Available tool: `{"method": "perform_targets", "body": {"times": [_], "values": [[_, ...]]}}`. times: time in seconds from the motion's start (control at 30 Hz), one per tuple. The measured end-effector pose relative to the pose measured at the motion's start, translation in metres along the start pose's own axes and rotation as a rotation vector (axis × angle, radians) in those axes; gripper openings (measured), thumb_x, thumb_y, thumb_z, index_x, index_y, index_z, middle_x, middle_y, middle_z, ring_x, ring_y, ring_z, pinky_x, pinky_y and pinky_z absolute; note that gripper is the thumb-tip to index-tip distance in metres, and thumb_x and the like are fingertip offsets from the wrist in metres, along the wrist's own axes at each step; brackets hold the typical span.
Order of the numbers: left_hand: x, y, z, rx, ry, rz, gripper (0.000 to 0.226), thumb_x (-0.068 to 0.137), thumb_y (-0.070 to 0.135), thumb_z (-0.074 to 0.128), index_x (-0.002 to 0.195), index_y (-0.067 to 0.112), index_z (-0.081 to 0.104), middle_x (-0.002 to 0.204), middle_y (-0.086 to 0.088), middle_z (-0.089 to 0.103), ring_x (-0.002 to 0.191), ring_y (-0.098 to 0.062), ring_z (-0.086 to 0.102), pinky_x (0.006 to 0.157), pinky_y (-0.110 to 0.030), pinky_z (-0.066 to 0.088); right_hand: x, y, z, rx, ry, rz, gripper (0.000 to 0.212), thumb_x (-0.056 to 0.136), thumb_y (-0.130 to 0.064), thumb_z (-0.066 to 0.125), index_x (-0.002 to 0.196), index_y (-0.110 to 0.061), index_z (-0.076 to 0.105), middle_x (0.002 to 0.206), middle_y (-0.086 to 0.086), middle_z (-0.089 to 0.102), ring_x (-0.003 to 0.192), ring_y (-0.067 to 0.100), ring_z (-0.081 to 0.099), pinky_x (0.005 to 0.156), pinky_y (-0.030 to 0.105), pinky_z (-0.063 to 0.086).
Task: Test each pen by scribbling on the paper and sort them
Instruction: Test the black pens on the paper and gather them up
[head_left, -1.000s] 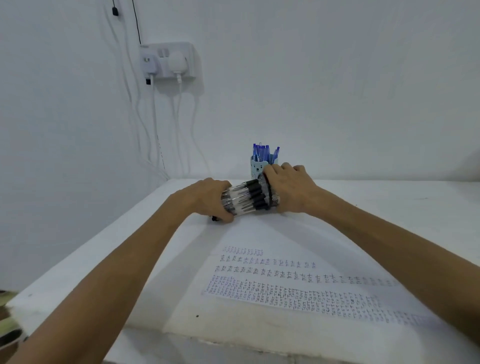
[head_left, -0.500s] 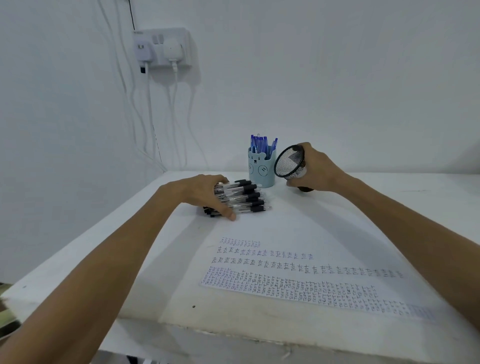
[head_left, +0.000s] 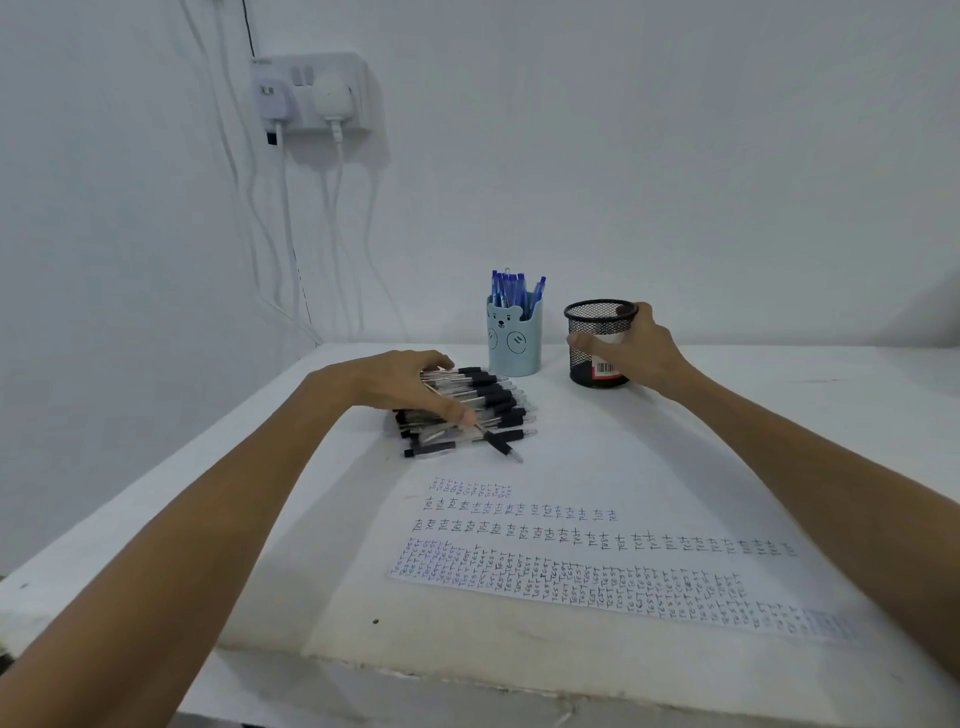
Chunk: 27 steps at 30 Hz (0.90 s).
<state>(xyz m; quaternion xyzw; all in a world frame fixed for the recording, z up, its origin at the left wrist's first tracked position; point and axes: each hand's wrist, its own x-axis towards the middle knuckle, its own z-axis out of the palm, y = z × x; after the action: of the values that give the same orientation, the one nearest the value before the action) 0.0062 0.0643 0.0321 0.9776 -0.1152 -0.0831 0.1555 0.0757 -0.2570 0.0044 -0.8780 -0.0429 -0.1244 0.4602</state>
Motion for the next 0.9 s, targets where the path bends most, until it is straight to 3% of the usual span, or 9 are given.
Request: {"method": "perform_targets", "body": {"times": [0.17, 0.27, 0.3, 0.47, 0.6, 0.7, 0.77, 0.83, 0.9], "values": [[0.001, -0.003, 0.004, -0.113, 0.069, 0.003, 0.117, 0.060, 0.101, 0.039, 0.155, 0.032, 0.039, 0.159, 0.008, 0.043, 0.144, -0.018, 0.041, 0.118, -0.039, 0.029, 0.000, 0.002, -0.002, -0.102, -0.006, 0.079, 0.102, 0.078, -0.074, 0.069, 0.145, -0.005, 0.035, 0.140, 0.008, 0.054, 0.127, 0.027, 0.052, 0.094, 0.030, 0.041], [0.002, -0.007, 0.011, -0.177, 0.107, 0.010, 0.111, 0.064, 0.103, 0.026, 0.152, 0.038, 0.045, 0.158, 0.011, 0.044, 0.146, -0.017, 0.040, 0.121, -0.041, 0.024, -0.003, -0.001, -0.002, -0.336, -0.066, 0.128, 0.121, 0.061, -0.102, 0.043, 0.133, -0.005, 0.050, 0.128, 0.012, 0.061, 0.118, 0.032, 0.058, 0.096, 0.036, 0.046], [0.003, -0.009, 0.013, -0.176, 0.111, 0.007, 0.108, 0.066, 0.103, 0.025, 0.151, 0.038, 0.045, 0.157, 0.011, 0.045, 0.144, -0.018, 0.041, 0.120, -0.041, 0.025, -0.005, -0.003, -0.002, -0.453, -0.122, 0.149, 0.122, 0.062, -0.103, 0.036, 0.132, -0.005, 0.053, 0.127, 0.013, 0.061, 0.117, 0.032, 0.058, 0.096, 0.037, 0.046], [0.007, -0.022, 0.020, -0.152, 0.161, -0.011, 0.106, 0.070, 0.103, 0.023, 0.149, 0.036, 0.047, 0.152, 0.006, 0.052, 0.138, -0.021, 0.048, 0.119, -0.047, 0.031, -0.014, -0.016, -0.005, -0.746, -0.279, 0.216, 0.093, 0.089, -0.084, 0.030, 0.149, -0.014, 0.045, 0.149, 0.015, 0.048, 0.134, 0.033, 0.048, 0.109, 0.037, 0.040], [0.006, -0.022, 0.018, -0.189, 0.194, -0.015, 0.109, 0.068, 0.101, 0.022, 0.152, 0.036, 0.045, 0.155, 0.005, 0.049, 0.141, -0.021, 0.045, 0.120, -0.043, 0.029, -0.021, -0.032, -0.008, -0.902, -0.353, 0.167, 0.071, 0.097, -0.067, 0.043, 0.144, -0.013, 0.050, 0.145, 0.012, 0.052, 0.132, 0.030, 0.050, 0.096, 0.030, 0.040], [0.005, -0.024, 0.018, -0.239, 0.190, -0.016, 0.113, 0.066, 0.102, 0.022, 0.153, 0.034, 0.043, 0.159, 0.005, 0.044, 0.145, -0.021, 0.041, 0.121, -0.042, 0.025, -0.029, -0.039, -0.008, -1.033, -0.349, 0.095, 0.069, 0.096, -0.070, 0.042, 0.137, -0.016, 0.056, 0.142, 0.009, 0.055, 0.130, 0.028, 0.052, 0.098, 0.032, 0.040], [0.006, -0.029, 0.019, -0.306, 0.207, -0.022, 0.119, 0.062, 0.107, 0.022, 0.154, 0.034, 0.042, 0.160, 0.007, 0.043, 0.148, -0.020, 0.038, 0.124, -0.045, 0.023, -0.036, -0.046, -0.005, -1.085, -0.301, 0.014, 0.068, 0.098, -0.071, 0.033, 0.122, -0.015, 0.062, 0.132, 0.008, 0.060, 0.123, 0.028, 0.055, 0.095, 0.033, 0.042], [0.008, -0.036, 0.021, -0.379, 0.238, -0.036, 0.117, 0.063, 0.106, 0.026, 0.154, 0.035, 0.043, 0.161, 0.009, 0.042, 0.150, -0.018, 0.035, 0.126, -0.047, 0.020, -0.054, -0.057, -0.003, -1.080, -0.205, -0.123, 0.067, 0.100, -0.070, 0.028, 0.089, -0.012, 0.060, 0.103, 0.006, 0.064, 0.104, 0.028, 0.060, 0.082, 0.033, 0.043], [0.008, -0.042, 0.024, -0.434, 0.258, -0.043, 0.115, 0.064, 0.106, 0.029, 0.154, 0.037, 0.043, 0.160, 0.010, 0.043, 0.150, -0.016, 0.035, 0.127, -0.047, 0.020, -0.080, -0.069, -0.001, -1.013, -0.113, -0.303, 0.074, 0.099, -0.071, 0.025, 0.071, -0.011, 0.056, 0.077, 0.004, 0.059, 0.083, 0.026, 0.063, 0.070, 0.031, 0.043]]}}
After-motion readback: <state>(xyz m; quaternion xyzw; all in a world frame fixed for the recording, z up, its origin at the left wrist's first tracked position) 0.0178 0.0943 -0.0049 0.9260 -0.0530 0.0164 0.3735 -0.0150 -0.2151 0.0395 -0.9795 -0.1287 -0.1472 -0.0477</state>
